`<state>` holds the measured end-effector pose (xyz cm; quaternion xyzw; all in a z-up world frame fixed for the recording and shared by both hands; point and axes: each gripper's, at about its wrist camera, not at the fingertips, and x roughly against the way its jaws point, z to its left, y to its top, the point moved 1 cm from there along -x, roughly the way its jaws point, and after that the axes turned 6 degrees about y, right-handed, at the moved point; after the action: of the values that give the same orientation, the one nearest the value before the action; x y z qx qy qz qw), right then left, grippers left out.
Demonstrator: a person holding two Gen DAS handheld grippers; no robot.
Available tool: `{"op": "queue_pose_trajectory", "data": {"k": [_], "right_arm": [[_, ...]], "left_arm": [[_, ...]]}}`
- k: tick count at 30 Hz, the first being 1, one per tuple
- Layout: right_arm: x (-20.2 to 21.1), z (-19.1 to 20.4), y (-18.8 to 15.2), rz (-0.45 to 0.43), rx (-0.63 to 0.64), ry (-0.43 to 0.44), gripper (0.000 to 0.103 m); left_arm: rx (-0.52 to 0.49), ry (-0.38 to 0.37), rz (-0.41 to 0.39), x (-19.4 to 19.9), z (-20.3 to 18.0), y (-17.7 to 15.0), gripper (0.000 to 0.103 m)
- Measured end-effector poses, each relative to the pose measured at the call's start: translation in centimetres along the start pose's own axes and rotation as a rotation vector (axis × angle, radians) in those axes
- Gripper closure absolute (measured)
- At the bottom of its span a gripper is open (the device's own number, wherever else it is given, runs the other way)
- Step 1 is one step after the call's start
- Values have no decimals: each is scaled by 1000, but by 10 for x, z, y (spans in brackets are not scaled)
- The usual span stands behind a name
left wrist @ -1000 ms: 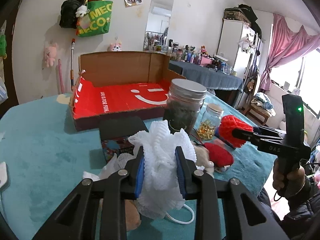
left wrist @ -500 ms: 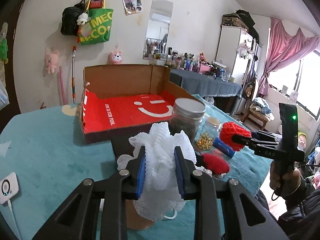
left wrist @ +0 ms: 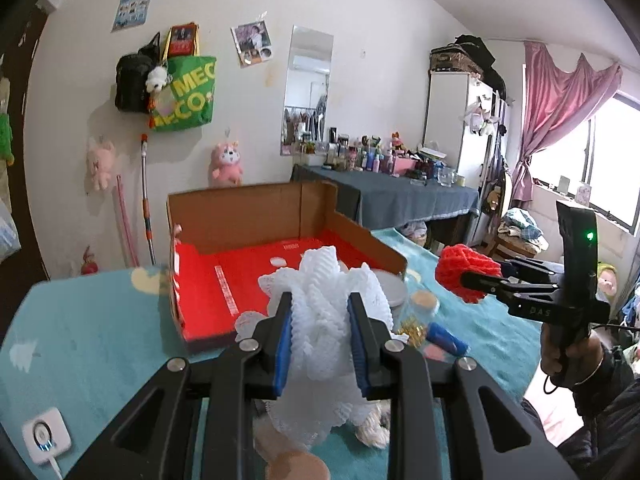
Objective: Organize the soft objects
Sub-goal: 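Carry both puffs over the red-lined cardboard box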
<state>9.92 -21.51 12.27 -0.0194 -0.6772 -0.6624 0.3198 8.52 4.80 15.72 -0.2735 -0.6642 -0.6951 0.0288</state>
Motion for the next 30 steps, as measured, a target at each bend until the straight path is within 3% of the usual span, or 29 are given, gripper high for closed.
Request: {"op": "queue_pose_trajectory", "data": {"k": [16, 22, 30], "right_arm": [[-57, -22, 79, 49, 41, 101, 58], [-109, -29, 113, 121, 57, 121, 58], [-208, -49, 148, 265, 27, 84, 58]], "left_arm": [[-31, -42, 59, -67, 13, 66, 76], [-40, -58, 124, -122, 15, 89, 76], [-77, 5, 230, -216, 25, 98, 76]]}}
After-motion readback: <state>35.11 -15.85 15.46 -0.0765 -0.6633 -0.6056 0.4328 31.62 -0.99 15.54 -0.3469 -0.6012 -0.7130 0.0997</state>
